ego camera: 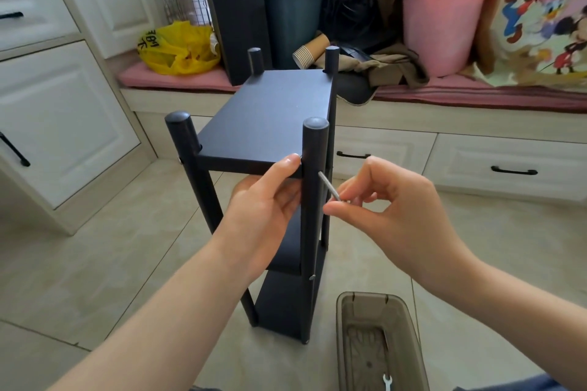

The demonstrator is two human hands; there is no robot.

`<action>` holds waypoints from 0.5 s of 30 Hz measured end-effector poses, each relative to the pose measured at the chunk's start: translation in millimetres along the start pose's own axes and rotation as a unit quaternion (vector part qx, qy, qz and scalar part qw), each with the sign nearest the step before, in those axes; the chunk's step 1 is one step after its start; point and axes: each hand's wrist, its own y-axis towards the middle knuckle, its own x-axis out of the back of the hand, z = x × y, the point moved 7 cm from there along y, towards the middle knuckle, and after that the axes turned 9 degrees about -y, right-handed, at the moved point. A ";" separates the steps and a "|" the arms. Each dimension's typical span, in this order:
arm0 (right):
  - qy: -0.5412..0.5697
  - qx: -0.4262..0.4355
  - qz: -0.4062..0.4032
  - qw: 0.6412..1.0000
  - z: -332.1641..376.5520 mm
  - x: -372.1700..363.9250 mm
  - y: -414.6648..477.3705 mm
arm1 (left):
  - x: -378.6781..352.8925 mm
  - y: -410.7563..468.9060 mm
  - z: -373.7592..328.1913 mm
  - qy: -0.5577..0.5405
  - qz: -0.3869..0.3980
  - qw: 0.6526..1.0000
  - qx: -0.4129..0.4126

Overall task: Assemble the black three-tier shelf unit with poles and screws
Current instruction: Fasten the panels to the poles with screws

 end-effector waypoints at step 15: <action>0.052 -0.028 -0.014 0.998 -1.4 -0.7 12.7 | 2.8 4.5 -2.3 0.010 0.007 1.000 0.009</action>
